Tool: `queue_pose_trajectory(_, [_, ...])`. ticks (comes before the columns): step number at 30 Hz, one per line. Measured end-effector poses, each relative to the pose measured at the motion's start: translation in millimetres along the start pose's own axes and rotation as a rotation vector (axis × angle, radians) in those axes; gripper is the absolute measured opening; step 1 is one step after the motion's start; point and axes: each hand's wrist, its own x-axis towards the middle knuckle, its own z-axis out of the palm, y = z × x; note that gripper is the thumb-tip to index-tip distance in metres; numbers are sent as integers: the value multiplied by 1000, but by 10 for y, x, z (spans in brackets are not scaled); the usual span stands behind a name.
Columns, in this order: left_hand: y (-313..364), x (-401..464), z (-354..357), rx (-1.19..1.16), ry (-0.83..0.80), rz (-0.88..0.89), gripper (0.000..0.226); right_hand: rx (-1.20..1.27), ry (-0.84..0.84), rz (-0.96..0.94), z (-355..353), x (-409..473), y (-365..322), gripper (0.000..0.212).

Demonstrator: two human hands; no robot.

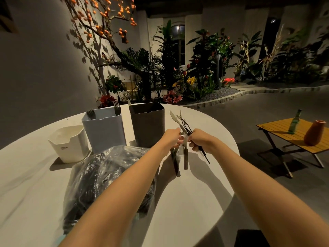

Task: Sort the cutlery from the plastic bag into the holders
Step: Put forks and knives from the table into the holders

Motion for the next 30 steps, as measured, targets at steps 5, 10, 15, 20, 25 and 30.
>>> queue_pose_trajectory(5, [102, -103, -20, -80, -19, 88, 39, 109, -64, -106, 66, -126, 0, 21])
queue_pose_trajectory(10, [145, -284, -106, -222, -101, 130, 31, 117, -34, -262, 168, -286, 61, 17])
queue_pose_trajectory(15, [99, -377, -216, -205, -40, 194, 27, 36, 24, -329, 341, -322, 93, 25])
queue_pose_trajectory(20, [64, -473, -370, -197, 44, 200, 27, 64, -9, -447, 583, -464, 25, 18])
queue_pose_trajectory(25, [-19, -555, -535, -268, 114, 173, 34, 37, -84, -460, 731, -546, -52, 8])
queue_pose_trajectory(30, [-29, -560, -728, -392, 159, 156, 32, 49, -193, -375, 757, -509, -29, 8])
